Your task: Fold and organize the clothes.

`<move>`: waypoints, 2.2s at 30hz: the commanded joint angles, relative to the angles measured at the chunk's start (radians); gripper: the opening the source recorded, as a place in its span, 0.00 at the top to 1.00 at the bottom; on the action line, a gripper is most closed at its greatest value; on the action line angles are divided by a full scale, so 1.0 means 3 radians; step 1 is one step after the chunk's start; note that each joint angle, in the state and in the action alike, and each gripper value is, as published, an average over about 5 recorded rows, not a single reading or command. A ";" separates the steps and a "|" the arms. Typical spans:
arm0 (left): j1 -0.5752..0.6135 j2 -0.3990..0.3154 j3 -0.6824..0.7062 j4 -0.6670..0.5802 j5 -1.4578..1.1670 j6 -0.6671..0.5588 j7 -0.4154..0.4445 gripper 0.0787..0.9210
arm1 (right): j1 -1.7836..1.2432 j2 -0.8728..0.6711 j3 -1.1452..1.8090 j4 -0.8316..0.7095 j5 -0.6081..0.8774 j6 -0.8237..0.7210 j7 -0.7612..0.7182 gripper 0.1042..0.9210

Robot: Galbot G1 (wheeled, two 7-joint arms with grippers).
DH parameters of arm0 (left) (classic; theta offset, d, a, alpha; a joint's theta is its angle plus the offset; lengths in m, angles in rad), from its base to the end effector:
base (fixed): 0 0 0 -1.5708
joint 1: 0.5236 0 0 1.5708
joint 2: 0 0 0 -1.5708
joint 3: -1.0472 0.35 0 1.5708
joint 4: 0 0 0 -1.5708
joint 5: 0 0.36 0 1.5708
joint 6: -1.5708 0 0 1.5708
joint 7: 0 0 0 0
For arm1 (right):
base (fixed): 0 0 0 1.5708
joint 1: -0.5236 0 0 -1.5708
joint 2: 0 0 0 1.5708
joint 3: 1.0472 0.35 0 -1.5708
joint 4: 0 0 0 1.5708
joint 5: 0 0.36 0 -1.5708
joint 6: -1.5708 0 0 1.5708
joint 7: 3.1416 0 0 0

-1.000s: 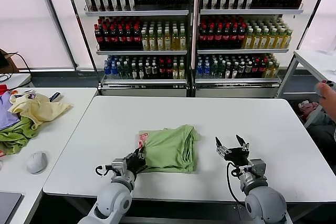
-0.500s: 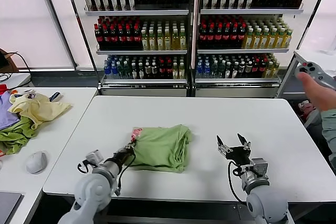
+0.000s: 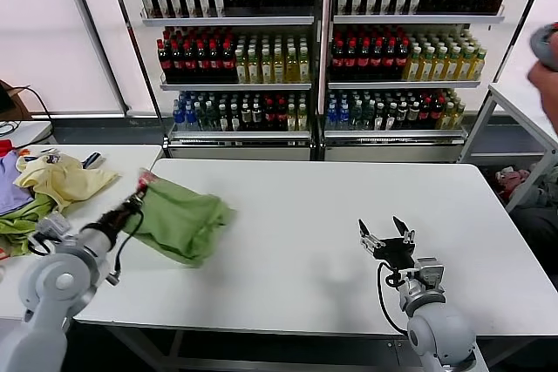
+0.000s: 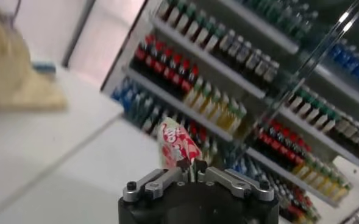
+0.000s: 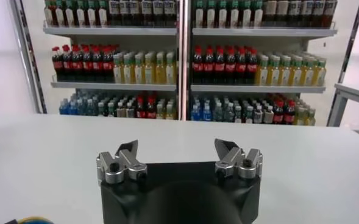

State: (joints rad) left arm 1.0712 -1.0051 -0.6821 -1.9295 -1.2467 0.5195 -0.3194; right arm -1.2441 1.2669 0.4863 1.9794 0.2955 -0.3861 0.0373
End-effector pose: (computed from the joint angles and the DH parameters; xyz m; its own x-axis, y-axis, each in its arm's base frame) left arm 0.3289 0.1648 -0.1682 -0.9666 0.0957 0.2379 -0.0405 0.8591 -0.5102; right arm 0.2844 -0.0502 -0.2619 -0.9729 -0.1142 0.2012 -0.1180 0.9930 -0.0071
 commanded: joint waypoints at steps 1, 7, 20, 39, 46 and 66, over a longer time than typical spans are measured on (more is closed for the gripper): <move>-0.0083 -0.0037 0.0655 -0.0646 0.0936 -0.0017 0.0029 0.95 | 0.0021 0.0001 -0.0010 -0.0005 0.0003 0.0009 0.0004 0.12; -0.0342 -0.0698 0.1910 -0.0027 0.2257 -0.0232 0.0211 0.95 | 0.0034 -0.0002 -0.0009 -0.0023 0.0003 0.0016 0.0004 0.12; -0.1102 -0.1565 0.3076 0.1239 0.3086 -0.0306 0.0317 0.95 | 0.0060 -0.0021 0.0017 -0.0041 0.0030 0.0027 -0.0004 0.12; -0.0580 -0.1264 0.2717 0.0522 0.3224 -0.1023 0.0465 0.53 | 0.0230 0.0107 -0.0267 -0.0220 0.0022 0.0008 0.0203 0.12; -0.0163 -0.0934 0.1961 0.0131 0.3161 -0.1094 0.0245 0.29 | 0.0666 0.0445 -0.0709 -0.0758 -0.0029 -0.0087 0.0655 0.12; 0.0681 -0.0877 0.1580 -0.0256 0.3350 -0.1184 0.0108 0.12 | 0.1369 0.0867 -0.0972 -0.1677 0.0173 -0.0491 0.1175 0.17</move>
State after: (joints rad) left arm 1.1689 -1.2853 -0.1434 -1.9503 -0.2621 0.1798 -0.2728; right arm -0.9204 1.4821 0.2302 1.6045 0.3098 -0.4893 0.3103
